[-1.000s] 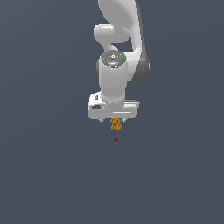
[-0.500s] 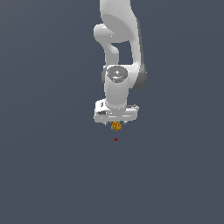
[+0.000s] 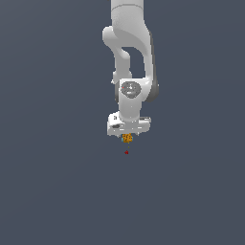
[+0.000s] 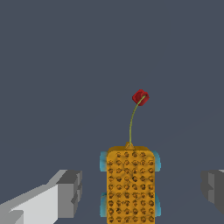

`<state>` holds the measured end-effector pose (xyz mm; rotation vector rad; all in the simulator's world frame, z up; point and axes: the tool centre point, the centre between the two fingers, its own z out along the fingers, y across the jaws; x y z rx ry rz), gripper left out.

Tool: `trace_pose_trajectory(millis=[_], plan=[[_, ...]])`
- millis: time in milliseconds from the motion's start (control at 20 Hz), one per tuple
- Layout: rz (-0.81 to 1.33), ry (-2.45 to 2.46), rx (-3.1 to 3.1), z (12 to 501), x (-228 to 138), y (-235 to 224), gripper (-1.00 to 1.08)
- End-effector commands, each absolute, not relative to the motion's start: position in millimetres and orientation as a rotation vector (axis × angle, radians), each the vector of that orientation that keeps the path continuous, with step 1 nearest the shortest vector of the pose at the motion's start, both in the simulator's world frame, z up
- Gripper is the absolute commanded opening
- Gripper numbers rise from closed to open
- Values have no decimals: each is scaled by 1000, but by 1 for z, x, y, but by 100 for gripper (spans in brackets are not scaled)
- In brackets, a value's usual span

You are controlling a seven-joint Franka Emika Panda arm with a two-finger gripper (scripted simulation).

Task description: Pick up the object and move it to a goal position.

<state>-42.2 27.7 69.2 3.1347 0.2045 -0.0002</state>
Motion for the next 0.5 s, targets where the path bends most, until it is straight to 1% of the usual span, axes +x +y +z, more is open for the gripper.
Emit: trace_pose_trajectory(millis=[0,250,450], plan=[[0,212,3134,66,-45,29,100],[-1,210,3135,63,-44,28,100],[-1,211,3135,50,-45,28,100]])
